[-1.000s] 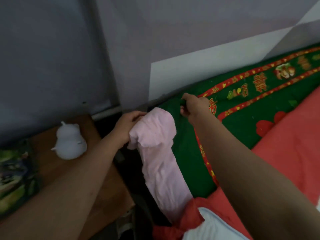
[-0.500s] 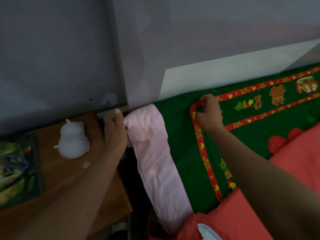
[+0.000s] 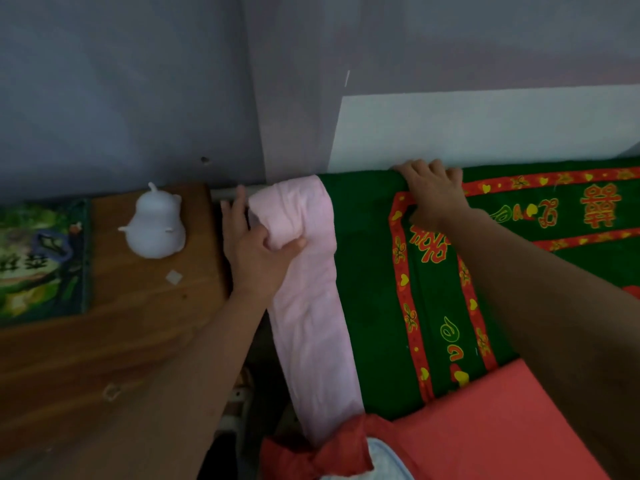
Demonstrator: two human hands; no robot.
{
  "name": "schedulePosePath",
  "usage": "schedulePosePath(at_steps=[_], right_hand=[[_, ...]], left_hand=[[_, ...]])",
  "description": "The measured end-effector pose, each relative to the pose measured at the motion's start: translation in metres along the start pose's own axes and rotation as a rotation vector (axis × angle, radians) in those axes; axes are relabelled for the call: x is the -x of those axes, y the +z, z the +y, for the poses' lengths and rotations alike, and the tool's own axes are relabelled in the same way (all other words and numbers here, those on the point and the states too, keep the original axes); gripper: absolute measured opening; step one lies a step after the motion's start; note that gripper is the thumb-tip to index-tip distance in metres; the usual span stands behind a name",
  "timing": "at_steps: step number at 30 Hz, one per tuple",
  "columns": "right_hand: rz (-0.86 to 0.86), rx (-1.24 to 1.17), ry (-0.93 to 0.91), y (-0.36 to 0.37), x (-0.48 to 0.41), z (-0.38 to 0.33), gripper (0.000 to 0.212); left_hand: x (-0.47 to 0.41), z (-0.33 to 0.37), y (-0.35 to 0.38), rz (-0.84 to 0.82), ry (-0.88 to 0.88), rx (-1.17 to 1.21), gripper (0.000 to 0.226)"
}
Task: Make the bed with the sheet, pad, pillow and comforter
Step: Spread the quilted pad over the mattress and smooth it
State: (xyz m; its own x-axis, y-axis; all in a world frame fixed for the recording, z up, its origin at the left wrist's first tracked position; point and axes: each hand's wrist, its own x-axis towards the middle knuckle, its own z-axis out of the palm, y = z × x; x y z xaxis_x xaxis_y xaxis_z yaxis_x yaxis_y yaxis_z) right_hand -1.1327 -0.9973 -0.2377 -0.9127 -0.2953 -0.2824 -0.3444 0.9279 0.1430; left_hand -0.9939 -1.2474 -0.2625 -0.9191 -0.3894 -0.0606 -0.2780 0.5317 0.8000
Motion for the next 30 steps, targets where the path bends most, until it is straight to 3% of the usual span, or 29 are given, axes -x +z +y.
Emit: schedulePosePath(at_steps=[3,5,9,12,16,19,21,24,28,30], right_hand=[[0.016,0.042,-0.04,-0.002,0.004,0.008,0.09],[0.04,0.008,-0.051,-0.002,0.013,0.014,0.086],[-0.037,-0.118,-0.05,-0.011,0.03,0.028,0.094],[-0.145,-0.043,-0.042,-0.024,0.043,0.036,0.109],[-0.194,0.107,-0.049,-0.035,0.051,0.048,0.079],[-0.338,-0.04,0.019,-0.042,0.056,0.059,0.066],[-0.492,-0.176,0.078,-0.049,0.057,0.067,0.061],[-0.599,-0.186,0.096,-0.051,0.052,0.074,0.057],[-0.535,-0.302,0.034,-0.031,0.022,0.067,0.06],[-0.45,-0.286,-0.03,-0.021,0.001,0.056,0.054]], left_hand=[[0.011,0.016,-0.013,0.012,0.15,0.0,0.087],[0.016,0.02,-0.015,-0.054,0.241,0.051,0.069],[0.031,0.038,-0.019,-0.125,0.036,0.294,0.035],[0.041,0.052,-0.022,-0.073,0.005,0.407,0.017],[0.044,0.049,-0.021,-0.015,-0.046,0.478,0.01],[0.046,0.044,-0.018,-0.007,-0.053,0.467,0.003],[0.044,0.039,-0.011,0.006,-0.071,0.439,0.015],[0.037,0.033,0.001,0.025,-0.131,0.369,0.025],[0.016,0.02,0.016,0.06,-0.231,0.295,0.015],[0.001,0.007,0.022,0.073,-0.289,0.259,0.036]])
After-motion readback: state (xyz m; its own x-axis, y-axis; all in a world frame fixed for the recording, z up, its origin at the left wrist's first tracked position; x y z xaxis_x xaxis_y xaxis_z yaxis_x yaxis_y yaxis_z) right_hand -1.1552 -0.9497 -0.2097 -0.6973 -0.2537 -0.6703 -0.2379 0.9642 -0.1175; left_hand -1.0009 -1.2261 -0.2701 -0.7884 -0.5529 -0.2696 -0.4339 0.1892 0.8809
